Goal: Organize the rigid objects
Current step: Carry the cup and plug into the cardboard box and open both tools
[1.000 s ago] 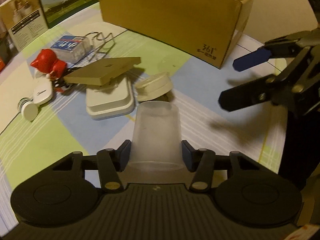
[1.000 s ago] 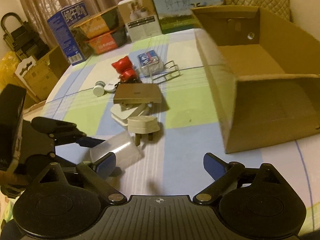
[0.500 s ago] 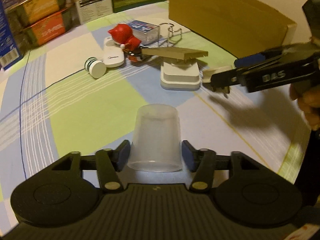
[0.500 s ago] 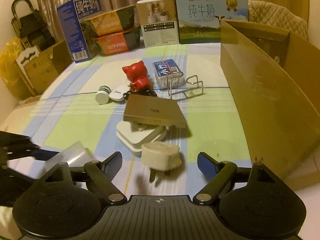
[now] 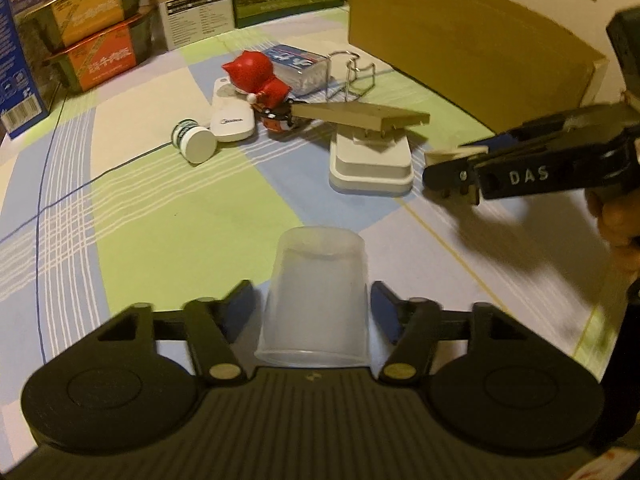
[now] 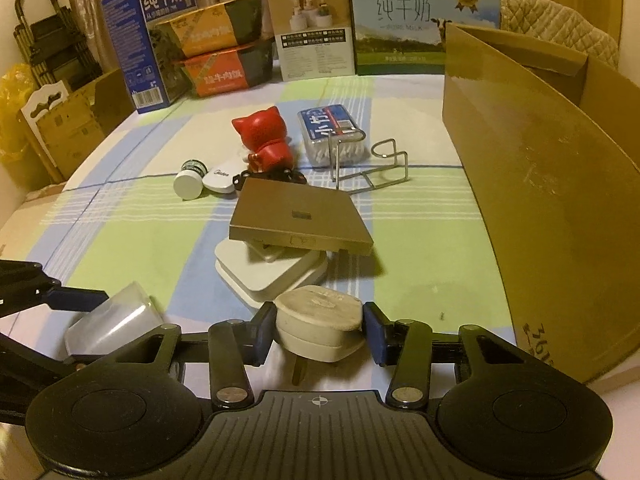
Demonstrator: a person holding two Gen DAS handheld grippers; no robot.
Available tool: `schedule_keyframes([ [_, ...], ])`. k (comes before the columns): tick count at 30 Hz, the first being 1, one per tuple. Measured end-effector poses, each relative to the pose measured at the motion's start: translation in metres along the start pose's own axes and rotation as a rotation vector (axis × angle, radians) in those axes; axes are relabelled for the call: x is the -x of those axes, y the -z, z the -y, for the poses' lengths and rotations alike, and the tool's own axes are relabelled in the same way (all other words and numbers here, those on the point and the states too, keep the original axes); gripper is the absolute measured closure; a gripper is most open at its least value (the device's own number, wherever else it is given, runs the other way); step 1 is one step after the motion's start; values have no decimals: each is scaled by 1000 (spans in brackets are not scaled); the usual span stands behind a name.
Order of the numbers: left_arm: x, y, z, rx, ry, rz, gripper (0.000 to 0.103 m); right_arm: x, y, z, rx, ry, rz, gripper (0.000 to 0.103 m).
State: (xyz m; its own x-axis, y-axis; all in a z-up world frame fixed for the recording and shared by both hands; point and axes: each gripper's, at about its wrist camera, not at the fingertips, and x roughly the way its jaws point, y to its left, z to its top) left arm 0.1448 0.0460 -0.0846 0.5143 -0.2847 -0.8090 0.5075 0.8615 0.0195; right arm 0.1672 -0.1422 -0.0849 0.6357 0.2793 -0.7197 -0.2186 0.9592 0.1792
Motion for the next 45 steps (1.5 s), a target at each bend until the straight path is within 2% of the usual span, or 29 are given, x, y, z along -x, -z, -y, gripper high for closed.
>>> schedule_keyframes([
  [6,4,-4,3,5,-29,-22,55,16,1,1,-7,-12,9,60],
  [12,36,-24,11,8,-63,-3,55,53,-9,-4,-12,-67,60,60],
  [17,74,-72,32,-17,-70,72,55,109,-46,11,-41,-99,173,60],
  [20,92,-111,56,-38,-41,134,55,143,-70,37,-36,-55,248,60],
  [23,98,-151,88,-61,6,198,55,165,-86,78,-51,25,282,60],
  [27,81,-196,133,-94,83,234,55,167,-87,140,-119,110,225,60],
  [32,34,-229,180,-162,136,198,55,153,-69,195,-187,160,154,60],
  [40,-15,-237,207,-227,133,120,55,141,-58,227,-213,143,139,60],
  [43,-16,-236,202,-212,110,131,43,137,-56,231,-217,141,135,60],
  [45,-8,-236,194,-187,107,150,42,136,-54,232,-215,138,131,60],
])
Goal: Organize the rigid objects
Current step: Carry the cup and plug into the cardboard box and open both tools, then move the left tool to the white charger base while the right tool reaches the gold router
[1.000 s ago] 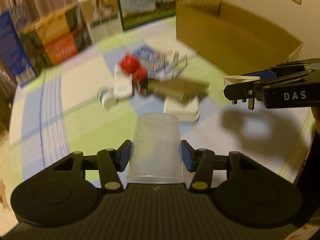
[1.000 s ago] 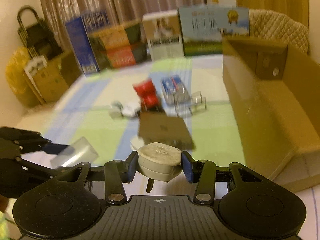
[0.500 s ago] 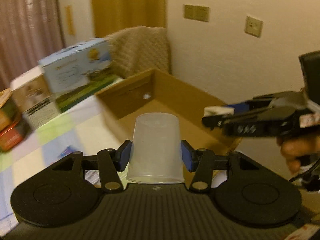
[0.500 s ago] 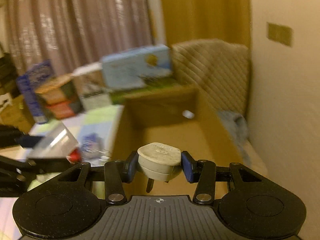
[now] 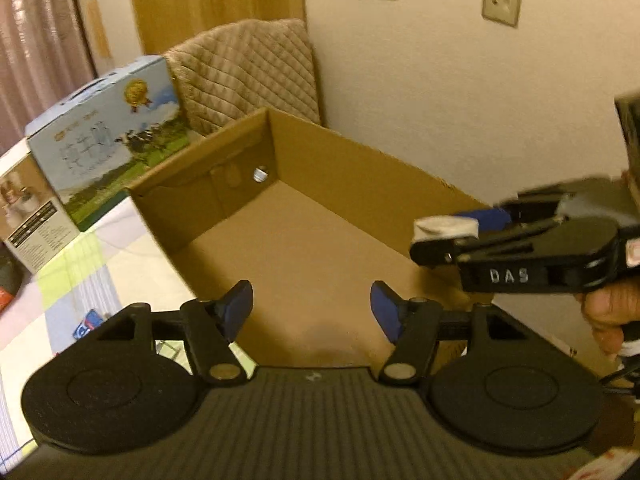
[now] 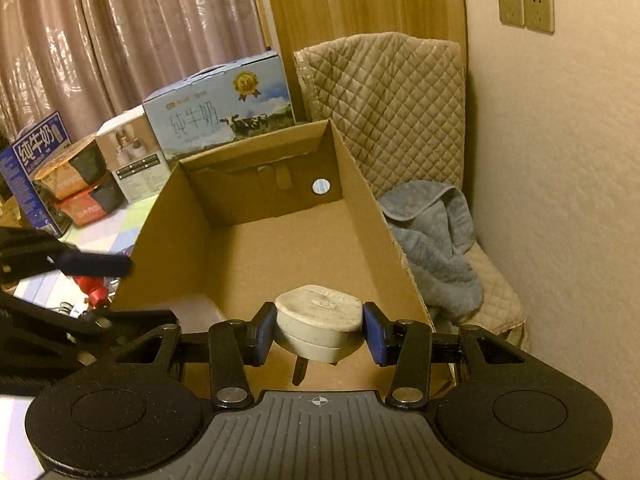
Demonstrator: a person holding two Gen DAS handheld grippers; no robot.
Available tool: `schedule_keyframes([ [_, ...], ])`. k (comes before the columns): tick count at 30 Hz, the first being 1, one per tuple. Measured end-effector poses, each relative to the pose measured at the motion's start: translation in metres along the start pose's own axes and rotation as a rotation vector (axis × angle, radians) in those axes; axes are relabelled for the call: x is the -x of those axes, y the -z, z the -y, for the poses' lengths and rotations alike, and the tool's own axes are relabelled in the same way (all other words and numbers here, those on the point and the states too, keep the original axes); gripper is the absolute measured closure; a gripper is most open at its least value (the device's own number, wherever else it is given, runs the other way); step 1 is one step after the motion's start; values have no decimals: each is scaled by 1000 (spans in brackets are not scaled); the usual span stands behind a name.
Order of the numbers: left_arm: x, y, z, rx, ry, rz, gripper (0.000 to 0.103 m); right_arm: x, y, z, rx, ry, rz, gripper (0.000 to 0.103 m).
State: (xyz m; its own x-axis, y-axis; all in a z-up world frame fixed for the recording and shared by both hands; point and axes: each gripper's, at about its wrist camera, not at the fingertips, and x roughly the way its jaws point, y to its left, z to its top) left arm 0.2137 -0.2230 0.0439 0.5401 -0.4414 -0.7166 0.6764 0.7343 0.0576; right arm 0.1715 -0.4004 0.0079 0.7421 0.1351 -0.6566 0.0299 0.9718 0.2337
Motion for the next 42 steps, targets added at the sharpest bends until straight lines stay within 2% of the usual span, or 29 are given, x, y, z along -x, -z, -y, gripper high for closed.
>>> schedule_keyframes([
  [2,10,1,-7,21,-16,16,38,-1,2,-1,2,1,-5,60],
  [9,46,18,-33,99,-91,43,35,-2,3,-7,-1,-29,4,60],
  [13,70,34,-50,169,-127,53,34,11,-6,-12,-24,-36,53,43],
  [16,92,49,-64,211,-168,60,31,29,-12,-23,-28,-43,90,40],
  [24,156,98,-110,355,-296,76,27,82,-17,-78,22,-126,200,33],
  [29,183,133,-124,413,-362,72,25,101,-12,-118,42,-199,232,29],
  [35,186,177,-132,457,-405,52,24,93,17,-167,116,-273,193,22],
  [42,152,209,-129,413,-370,8,23,41,55,-203,172,-297,70,22],
])
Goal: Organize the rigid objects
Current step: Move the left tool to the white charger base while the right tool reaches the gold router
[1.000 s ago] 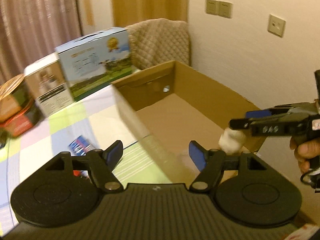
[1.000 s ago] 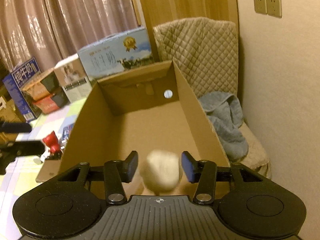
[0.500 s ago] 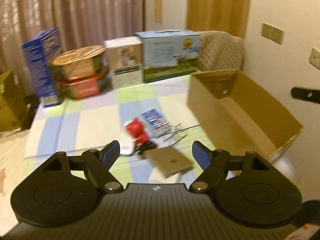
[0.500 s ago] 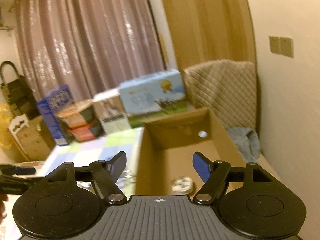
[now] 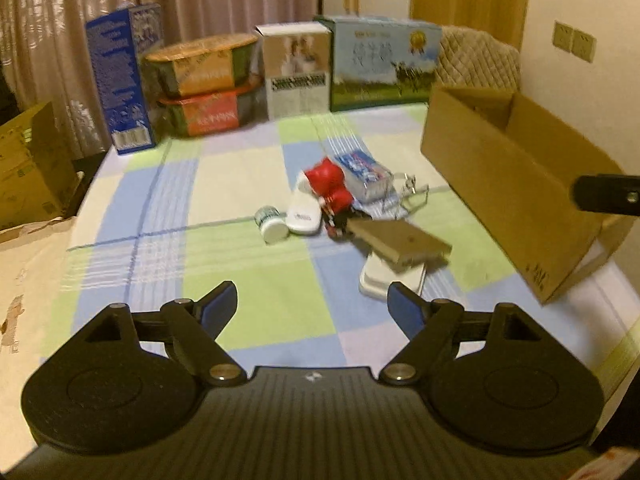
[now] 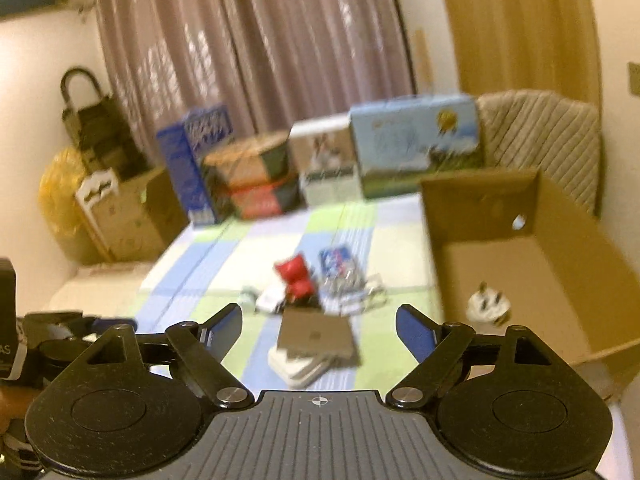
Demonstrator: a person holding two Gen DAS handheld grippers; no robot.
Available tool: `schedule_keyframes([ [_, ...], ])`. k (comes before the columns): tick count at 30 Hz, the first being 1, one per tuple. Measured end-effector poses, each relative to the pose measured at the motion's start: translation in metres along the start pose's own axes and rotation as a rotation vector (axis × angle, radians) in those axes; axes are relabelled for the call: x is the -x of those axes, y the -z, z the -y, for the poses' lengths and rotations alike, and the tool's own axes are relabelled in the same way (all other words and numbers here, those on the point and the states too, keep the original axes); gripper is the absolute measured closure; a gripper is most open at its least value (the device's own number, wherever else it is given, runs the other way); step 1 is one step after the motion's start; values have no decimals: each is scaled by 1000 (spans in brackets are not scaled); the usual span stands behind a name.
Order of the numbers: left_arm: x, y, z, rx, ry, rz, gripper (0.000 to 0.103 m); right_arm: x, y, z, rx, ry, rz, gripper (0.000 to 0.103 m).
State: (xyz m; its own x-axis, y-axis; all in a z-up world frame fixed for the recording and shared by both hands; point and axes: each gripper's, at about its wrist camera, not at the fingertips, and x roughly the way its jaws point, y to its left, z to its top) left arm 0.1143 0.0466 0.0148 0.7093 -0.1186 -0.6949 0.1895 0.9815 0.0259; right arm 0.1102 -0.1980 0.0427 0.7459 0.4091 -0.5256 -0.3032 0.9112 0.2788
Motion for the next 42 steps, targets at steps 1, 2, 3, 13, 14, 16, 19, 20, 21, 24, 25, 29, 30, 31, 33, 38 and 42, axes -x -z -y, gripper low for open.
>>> schedule_keyframes([
  [1,-5,4,1,-14,9,-5,23,-9,4,-2,0,-3,-16,22],
  [2,-11,8,2,-29,22,-9,23,-17,6,-2,-2,-6,-29,22],
  [3,-16,11,3,-39,31,-15,22,-24,8,-2,-3,-8,-41,22],
  [13,-67,12,11,-137,146,-12,18,-87,9,3,1,-26,-115,22],
  [14,-73,11,12,-137,161,-14,18,-94,7,5,-6,-23,-117,22],
  [16,-84,9,15,-145,185,-21,18,-104,4,10,-20,-11,-129,22],
  [19,-99,6,24,-172,215,-18,18,-120,1,16,-41,-4,-156,22],
  [20,-104,5,26,-179,225,-20,18,-124,1,17,-46,-7,-165,22],
  [21,-108,4,28,-188,231,-21,18,-129,0,19,-54,-10,-173,22],
  [24,-121,2,35,-206,255,-26,23,-138,-2,21,-61,-3,-191,22],
  [25,-125,2,37,-212,260,-33,27,-141,-3,22,-65,-4,-194,22],
  [29,-136,3,38,-226,274,-67,43,-152,-5,23,-68,-11,-217,21],
  [30,-135,4,37,-225,267,-70,43,-154,-5,23,-69,-13,-224,21],
  [31,-133,4,35,-226,263,-78,43,-156,-5,23,-73,-16,-233,20],
  [33,-127,6,29,-229,263,-86,43,-161,-4,22,-86,-28,-248,17],
  [38,-110,15,14,-226,241,-122,44,-174,-3,13,-83,-48,-275,9],
  [42,-100,24,7,-241,218,-128,44,-187,3,-2,-57,-61,-320,6],
])
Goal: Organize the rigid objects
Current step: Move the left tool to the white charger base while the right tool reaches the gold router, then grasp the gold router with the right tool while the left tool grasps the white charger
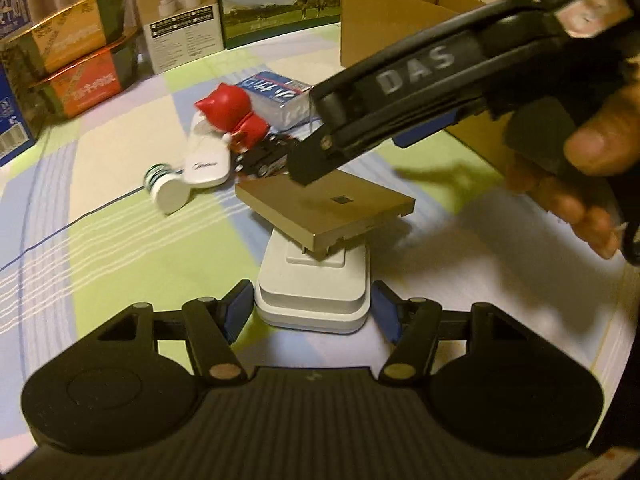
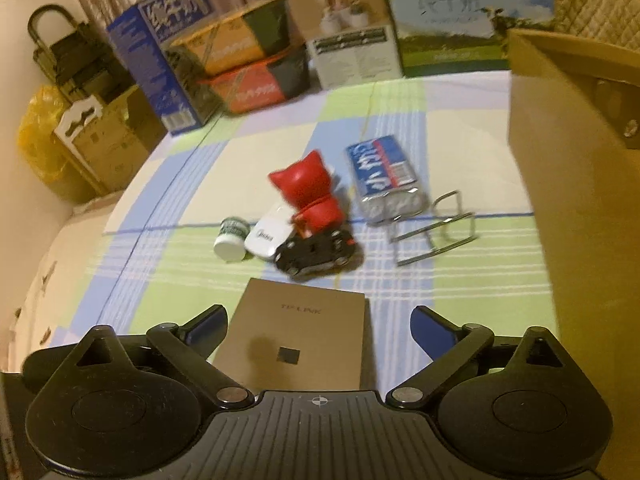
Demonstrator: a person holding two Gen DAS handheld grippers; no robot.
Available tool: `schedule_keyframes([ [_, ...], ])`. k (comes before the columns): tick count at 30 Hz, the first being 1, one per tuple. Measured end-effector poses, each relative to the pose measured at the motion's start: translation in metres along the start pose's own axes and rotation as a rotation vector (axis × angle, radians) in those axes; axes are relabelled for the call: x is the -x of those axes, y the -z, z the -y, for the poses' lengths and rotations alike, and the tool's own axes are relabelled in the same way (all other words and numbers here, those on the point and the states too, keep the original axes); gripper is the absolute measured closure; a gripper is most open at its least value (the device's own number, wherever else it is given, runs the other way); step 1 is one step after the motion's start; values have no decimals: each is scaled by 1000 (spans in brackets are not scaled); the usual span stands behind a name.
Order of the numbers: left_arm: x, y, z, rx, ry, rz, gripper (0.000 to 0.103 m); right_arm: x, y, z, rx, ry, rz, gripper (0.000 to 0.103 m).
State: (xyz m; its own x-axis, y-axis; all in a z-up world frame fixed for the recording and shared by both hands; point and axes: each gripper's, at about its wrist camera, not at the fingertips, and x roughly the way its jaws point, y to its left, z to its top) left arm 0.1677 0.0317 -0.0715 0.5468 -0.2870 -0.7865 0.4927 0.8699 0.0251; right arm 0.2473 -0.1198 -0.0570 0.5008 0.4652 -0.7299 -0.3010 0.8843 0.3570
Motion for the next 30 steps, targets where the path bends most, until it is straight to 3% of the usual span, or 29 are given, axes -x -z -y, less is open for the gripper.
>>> schedule_keyframes([
  [12,5,9,7,7,7,6,44,-28,7,-26,59,24,-105,5],
  [13,4,9,7,8,7,5,44,-27,8,-26,69,30,-102,9],
  [14,5,9,7,9,7,7,44,-25,7,-27,75,18,-94,25],
  [15,5,8,7,11,8,13,44,-22,6,-28,75,1,-83,32],
  [17,7,5,5,14,9,28,44,-15,4,-31,82,-7,-61,57],
  [19,8,3,5,21,8,21,44,-9,4,-34,106,23,-40,66],
  [23,6,6,7,10,2,-3,43,-10,4,-19,30,-14,-81,60],
  [26,8,7,6,7,-2,-6,43,-7,9,-7,0,11,-86,38],
  [30,8,8,-7,42,-22,-2,43,5,14,5,-33,-42,-84,19],
])
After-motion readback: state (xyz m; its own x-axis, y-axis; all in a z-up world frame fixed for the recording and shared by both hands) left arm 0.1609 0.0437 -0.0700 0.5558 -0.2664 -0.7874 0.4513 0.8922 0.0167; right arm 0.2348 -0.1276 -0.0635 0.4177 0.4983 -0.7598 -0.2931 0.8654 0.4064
